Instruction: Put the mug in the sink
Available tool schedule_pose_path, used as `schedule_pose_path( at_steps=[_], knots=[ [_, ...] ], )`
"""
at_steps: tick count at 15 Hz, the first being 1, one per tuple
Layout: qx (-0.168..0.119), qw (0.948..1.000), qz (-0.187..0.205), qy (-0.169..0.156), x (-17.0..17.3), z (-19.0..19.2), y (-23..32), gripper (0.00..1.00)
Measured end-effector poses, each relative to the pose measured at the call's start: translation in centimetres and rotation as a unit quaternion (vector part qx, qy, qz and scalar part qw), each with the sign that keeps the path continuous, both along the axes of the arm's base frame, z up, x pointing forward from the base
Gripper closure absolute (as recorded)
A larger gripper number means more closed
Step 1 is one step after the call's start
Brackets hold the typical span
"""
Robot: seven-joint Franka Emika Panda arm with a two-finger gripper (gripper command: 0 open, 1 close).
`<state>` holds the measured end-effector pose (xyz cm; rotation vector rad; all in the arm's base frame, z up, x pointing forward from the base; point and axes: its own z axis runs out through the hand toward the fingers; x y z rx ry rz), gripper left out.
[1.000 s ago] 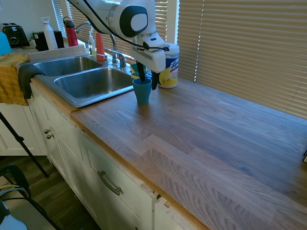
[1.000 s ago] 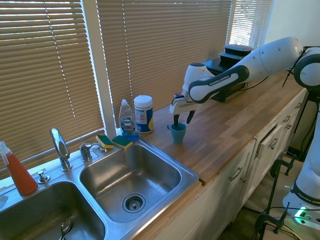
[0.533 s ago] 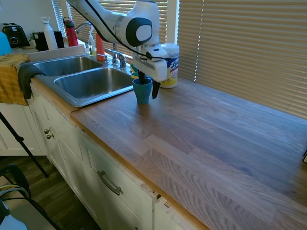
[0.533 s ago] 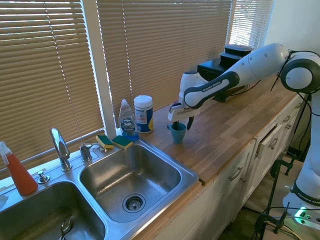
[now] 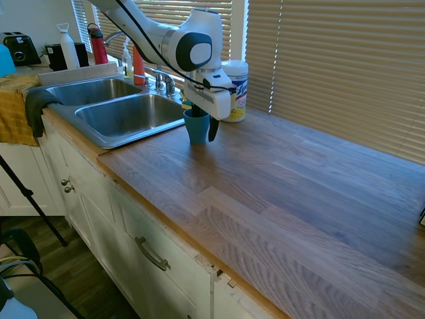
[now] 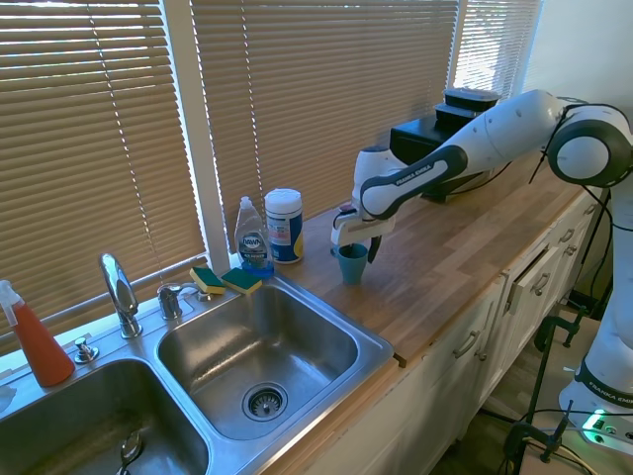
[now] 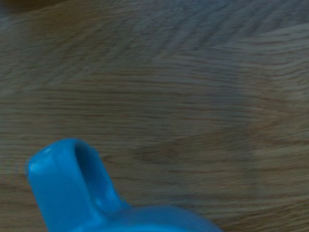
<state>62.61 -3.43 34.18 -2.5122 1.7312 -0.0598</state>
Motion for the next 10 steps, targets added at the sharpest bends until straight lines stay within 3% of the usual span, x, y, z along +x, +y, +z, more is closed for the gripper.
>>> schedule_pose_path(
  at_steps=[10],
  knots=[
    [0.003,1.0,0.006,0.003,-0.07,-0.16,-0.27,1.0]
  ],
)
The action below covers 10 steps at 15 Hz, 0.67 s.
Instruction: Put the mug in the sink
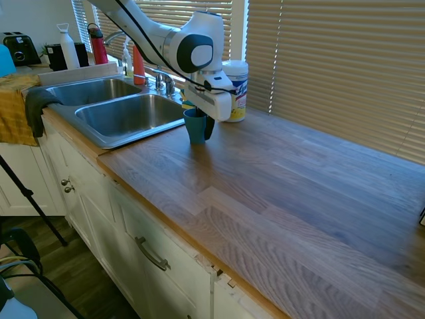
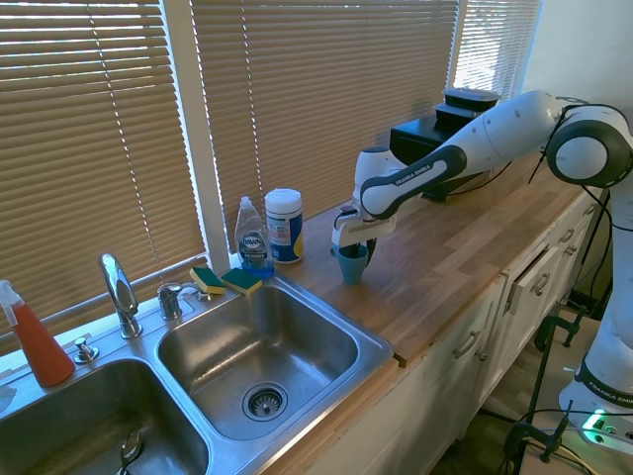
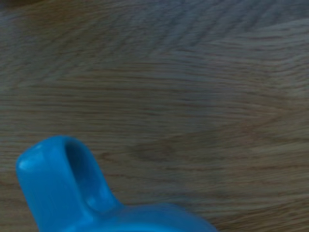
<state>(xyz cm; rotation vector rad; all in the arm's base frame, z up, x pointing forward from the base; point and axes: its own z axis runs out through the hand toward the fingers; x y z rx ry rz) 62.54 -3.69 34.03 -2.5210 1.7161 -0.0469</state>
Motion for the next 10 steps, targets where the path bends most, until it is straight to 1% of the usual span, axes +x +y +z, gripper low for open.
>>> schedule_pose_path(
  at_steps=[3,5,8,10],
  knots=[
    [-0.002,0.9998,0.019,-0.003,0.0,0.3,0.1,1.0],
    [-0.002,0.9992,0.039,-0.011,0.0,1.1,0.3,1.0],
    [0.002,0.9966,0.079,-0.022,-0.4,2.2,0.8,1.0],
    [0.002,0.9939,0.105,-0.035,-1.1,4.0,2.6,1.0]
  ],
)
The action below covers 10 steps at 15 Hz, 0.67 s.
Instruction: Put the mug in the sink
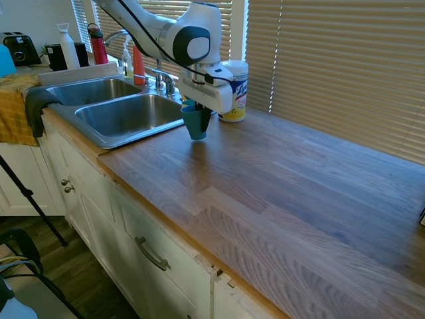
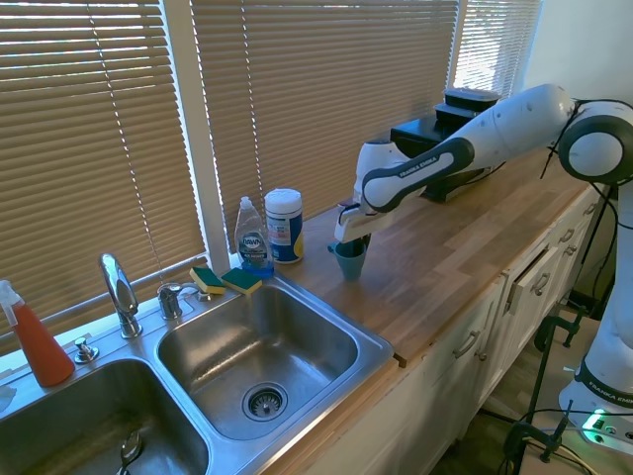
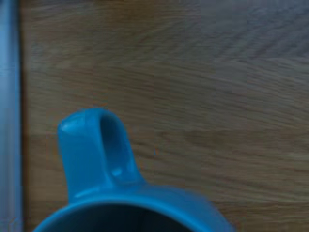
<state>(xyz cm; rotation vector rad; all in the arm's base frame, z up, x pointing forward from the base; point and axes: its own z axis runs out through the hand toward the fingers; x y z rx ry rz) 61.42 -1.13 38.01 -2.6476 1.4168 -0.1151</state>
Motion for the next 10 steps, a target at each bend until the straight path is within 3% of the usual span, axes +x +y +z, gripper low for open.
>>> schedule_pose_path(
  at_steps=[4,7,10],
  knots=[
    [-0.012,0.9979,0.058,-0.027,-1.4,3.7,6.7,1.0],
    [-0.036,0.995,0.088,-0.03,-1.7,3.7,12.4,1.0],
    [-0.041,0.9933,0.103,-0.032,-0.6,3.0,19.0,1.0]
  ],
)
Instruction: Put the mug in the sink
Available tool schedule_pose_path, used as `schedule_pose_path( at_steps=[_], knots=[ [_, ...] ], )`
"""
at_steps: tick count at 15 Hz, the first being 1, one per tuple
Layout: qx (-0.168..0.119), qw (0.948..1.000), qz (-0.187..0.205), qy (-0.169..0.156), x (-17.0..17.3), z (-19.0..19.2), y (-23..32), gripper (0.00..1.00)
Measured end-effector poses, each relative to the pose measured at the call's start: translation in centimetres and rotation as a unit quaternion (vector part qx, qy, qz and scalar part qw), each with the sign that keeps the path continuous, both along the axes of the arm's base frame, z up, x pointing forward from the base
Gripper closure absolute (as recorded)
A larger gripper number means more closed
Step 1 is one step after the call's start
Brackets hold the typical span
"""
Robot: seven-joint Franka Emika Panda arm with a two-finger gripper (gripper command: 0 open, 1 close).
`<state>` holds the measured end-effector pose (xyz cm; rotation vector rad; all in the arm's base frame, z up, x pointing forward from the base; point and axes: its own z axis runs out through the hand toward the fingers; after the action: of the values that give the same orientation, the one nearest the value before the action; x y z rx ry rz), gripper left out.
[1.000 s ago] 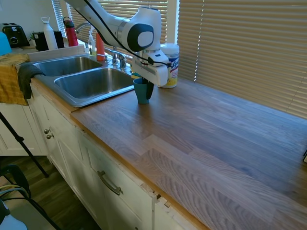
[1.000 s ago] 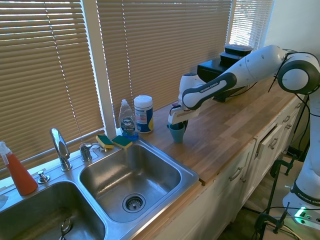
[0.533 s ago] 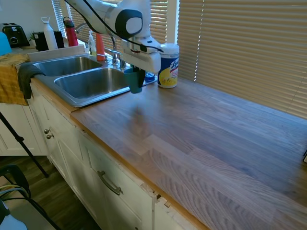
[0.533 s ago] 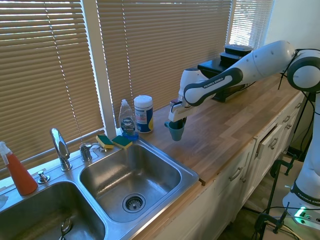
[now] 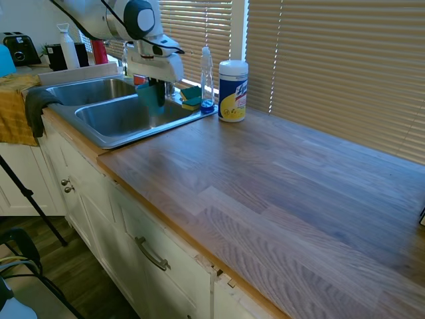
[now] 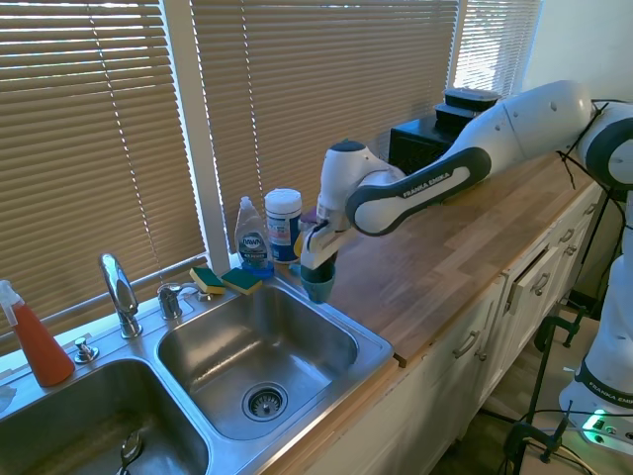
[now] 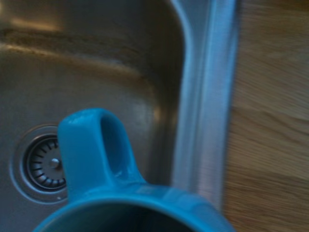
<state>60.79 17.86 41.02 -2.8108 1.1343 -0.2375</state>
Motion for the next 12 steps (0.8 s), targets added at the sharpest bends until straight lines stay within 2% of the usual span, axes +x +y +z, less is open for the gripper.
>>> schedule_pose_path(
  at_steps=[3,6,12],
  knots=[
    [0.006,0.9999,0.013,0.004,1.6,-0.8,6.8,1.0],
    [0.02,0.9996,0.021,0.002,4.2,-2.5,11.3,1.0],
    [0.031,0.9991,-0.001,0.029,9.5,-11.2,13.4,1.0]
  ],
)
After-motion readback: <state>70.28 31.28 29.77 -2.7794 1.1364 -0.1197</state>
